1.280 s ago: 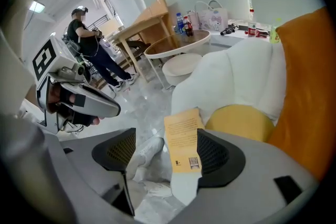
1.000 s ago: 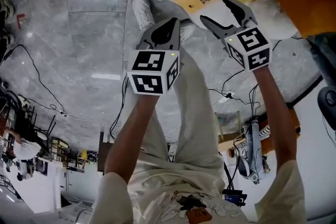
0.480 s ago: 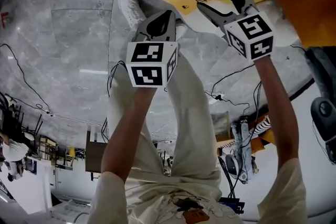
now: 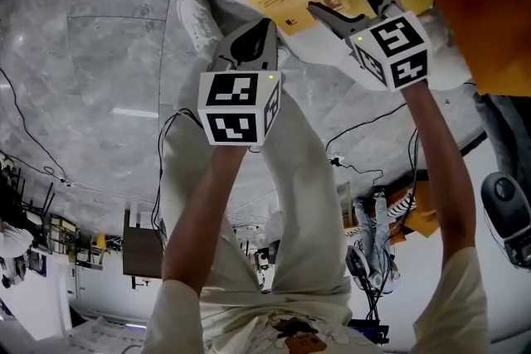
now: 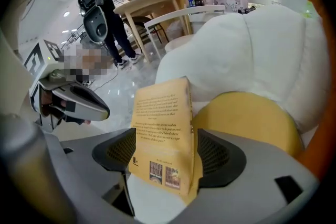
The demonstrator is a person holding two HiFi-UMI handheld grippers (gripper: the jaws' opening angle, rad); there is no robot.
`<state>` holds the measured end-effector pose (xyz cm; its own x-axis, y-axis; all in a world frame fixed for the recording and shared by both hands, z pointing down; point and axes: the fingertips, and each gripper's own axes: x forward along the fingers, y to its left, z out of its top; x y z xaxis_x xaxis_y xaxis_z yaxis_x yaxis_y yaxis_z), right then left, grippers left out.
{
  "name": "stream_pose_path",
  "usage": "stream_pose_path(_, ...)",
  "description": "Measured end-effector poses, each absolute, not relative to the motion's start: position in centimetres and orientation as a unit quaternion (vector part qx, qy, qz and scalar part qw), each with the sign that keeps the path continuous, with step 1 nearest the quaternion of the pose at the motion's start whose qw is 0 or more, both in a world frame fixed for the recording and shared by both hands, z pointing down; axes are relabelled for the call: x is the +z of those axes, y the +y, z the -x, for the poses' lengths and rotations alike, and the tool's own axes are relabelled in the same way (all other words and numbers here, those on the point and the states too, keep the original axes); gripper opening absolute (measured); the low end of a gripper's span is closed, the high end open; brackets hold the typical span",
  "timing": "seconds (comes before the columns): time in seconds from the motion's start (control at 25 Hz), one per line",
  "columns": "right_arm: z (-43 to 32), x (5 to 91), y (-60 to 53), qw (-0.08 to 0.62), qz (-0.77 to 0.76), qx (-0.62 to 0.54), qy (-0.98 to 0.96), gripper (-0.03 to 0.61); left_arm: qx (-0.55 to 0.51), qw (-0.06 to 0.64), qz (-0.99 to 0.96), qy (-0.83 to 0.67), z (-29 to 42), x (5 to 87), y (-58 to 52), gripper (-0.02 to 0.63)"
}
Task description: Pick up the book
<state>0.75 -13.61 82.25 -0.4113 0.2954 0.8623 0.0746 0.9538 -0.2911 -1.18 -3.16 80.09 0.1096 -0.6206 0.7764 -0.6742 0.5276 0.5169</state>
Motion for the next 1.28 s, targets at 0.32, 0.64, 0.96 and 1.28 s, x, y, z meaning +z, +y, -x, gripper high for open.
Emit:
stream_pose_path(0.32, -0.5, 85.9, -13.4, 0.547, 0.146, 0.092, -0.819, 0.367, 0.014, 0.575, -0.471, -0.669, 1.4, 81.9, -2.5, 0.006)
stream_pose_path(0.64, -0.6, 88.1, -13.2, 0.557, 0.18, 0.067, -0.808, 0.367, 0.034, 0.569, -0.513, -0.641, -0.5, 82.3, -3.1, 0.006)
stream_pose_path(0.96, -0.7, 88.6, -13.3, 0.569, 0.191, 0.077, -0.796, 0.325, 0.026, 0.572, -0.511, -0.641, -1.0, 82.2, -3.5, 0.006)
stream_pose_path(1.28, -0.8, 84.9, -11.8, 0.549, 0.203, 0.076, -0.807, 0.212, 0.029, 0.565, -0.512, -0.646, -0.9, 82.0, -3.5, 0.006)
